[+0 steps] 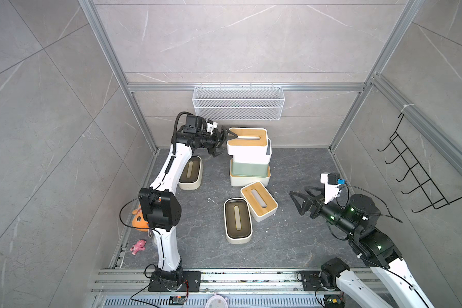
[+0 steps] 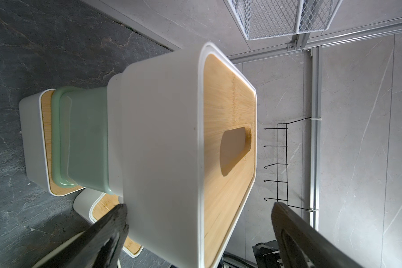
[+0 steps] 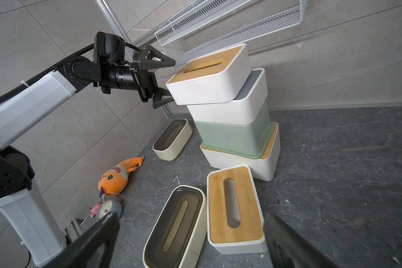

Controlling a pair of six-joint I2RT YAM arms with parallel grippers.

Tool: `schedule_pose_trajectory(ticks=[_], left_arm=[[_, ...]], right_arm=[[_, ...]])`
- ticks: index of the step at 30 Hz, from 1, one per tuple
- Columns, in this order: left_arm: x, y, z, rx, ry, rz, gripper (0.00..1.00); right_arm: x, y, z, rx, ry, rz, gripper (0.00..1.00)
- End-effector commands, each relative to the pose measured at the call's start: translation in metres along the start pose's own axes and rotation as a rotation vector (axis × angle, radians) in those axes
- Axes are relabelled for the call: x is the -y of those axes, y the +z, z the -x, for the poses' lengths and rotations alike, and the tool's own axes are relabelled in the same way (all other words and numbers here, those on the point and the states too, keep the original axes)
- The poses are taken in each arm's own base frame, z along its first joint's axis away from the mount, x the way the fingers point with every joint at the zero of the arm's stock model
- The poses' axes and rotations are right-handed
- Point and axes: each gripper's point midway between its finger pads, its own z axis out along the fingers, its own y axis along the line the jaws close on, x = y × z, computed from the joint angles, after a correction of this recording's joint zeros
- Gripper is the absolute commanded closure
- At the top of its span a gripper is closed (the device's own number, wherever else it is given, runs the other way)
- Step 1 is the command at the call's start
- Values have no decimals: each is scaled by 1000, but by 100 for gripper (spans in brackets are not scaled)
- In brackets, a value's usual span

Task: Stack the tissue boxes
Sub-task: Place the tissue box at the tissue box.

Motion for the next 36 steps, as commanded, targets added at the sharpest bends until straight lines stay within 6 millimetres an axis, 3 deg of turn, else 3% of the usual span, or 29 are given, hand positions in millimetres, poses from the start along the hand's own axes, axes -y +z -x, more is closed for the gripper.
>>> schedule_pose_trajectory(ticks=[1,13,36], left_arm=[[10,-15,6,36,47,14,1],[25,-24,15,70,90,12,1],[45,-13,24,53,84,-83,0]], right_arm=[[-10,-2,23,61,18,23,0],[-4,16,45,145,46,10,0],[9,136,91,148,68,66,0]])
